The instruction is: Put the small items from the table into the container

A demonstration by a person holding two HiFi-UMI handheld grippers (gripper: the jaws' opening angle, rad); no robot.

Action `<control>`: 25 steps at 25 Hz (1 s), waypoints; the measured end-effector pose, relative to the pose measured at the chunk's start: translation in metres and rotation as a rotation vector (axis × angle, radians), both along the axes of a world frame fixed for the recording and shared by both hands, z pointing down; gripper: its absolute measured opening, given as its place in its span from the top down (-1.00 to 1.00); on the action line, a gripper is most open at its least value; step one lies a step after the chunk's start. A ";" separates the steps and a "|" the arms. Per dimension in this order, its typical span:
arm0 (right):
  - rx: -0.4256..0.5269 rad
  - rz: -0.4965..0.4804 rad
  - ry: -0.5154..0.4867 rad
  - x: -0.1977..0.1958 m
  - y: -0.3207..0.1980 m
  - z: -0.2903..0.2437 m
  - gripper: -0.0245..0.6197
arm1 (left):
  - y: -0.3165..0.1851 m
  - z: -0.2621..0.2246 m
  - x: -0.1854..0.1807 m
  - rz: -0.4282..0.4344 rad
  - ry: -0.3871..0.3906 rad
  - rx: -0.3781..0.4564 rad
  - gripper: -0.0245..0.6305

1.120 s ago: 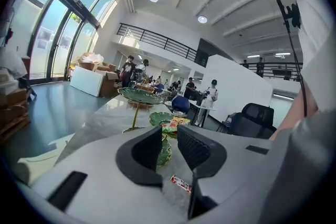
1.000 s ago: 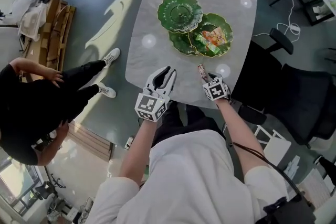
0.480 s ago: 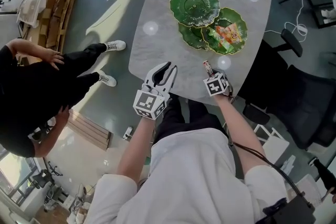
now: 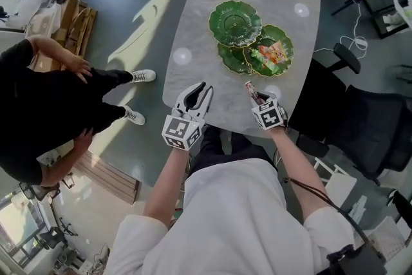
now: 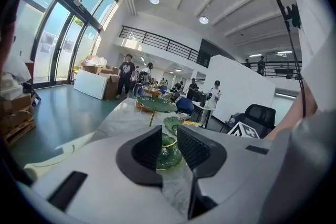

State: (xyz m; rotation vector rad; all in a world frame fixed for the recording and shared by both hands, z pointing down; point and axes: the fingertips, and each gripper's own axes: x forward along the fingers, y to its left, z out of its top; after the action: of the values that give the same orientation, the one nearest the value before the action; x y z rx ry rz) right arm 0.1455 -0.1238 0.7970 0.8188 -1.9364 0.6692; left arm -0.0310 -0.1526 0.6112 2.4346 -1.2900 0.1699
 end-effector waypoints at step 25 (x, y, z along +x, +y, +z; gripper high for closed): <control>0.450 0.295 -0.237 0.043 -0.126 -0.205 0.57 | -0.058 -0.100 0.038 0.099 0.025 0.168 0.69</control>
State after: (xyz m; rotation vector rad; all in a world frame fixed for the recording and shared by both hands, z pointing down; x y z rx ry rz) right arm 0.1887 -0.2501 0.5916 1.3757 -2.2437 0.5232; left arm 0.0073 -0.2107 0.5109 2.6359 -1.2178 0.0593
